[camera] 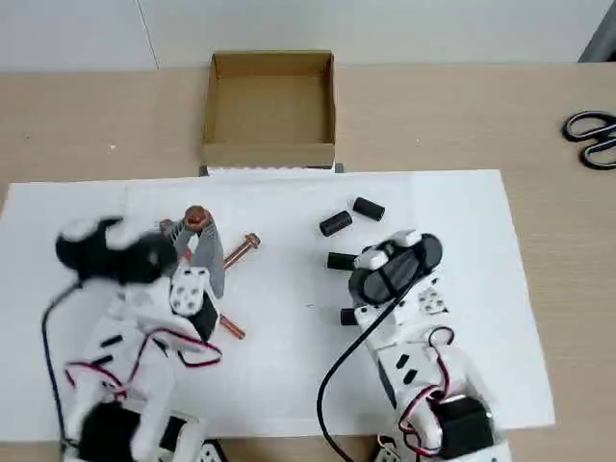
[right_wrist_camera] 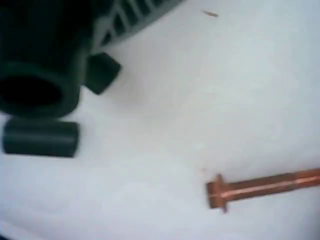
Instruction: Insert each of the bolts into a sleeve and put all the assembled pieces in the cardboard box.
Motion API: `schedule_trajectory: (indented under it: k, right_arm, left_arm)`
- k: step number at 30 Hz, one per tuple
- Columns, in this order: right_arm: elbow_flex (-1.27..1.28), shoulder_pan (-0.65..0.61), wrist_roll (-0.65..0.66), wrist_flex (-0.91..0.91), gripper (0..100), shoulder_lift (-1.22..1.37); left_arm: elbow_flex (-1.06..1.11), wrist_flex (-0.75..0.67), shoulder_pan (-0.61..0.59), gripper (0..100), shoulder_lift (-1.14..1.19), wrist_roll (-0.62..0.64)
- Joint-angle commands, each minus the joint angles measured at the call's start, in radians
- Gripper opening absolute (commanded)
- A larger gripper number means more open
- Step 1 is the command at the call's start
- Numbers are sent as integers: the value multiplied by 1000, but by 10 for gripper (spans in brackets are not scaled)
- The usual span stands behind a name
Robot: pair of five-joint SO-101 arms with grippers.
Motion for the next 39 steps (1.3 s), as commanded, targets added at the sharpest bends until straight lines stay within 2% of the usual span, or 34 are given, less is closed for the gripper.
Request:
schedule_trajectory:
  k: [1, 7, 16, 19, 27, 32, 39]
  right_arm:
    - [44, -61, -6, -73, 2, -22]
    - [126, -160, -6, -173, 2, -19]
    - [164, -275, -6, -177, 2, -19]
    - [167, -309, -6, -193, 2, -19]
    - [192, -335, -6, -294, 2, -19]
    - [186, -337, -6, -294, 2, -19]
    - [147, -361, -6, -286, 2, -19]
  left_arm:
    - [102, -121, -5, 5, -129, 8]
    - [101, -215, 3, 5, -98, 190]
    - [101, -224, 3, 5, -98, 381]
    - [102, -221, 9, 5, -94, 391]
    - [102, -175, 161, 5, -92, 393]
    - [120, -115, 196, 5, -94, 387]
    - [151, -120, 206, 5, -94, 358]
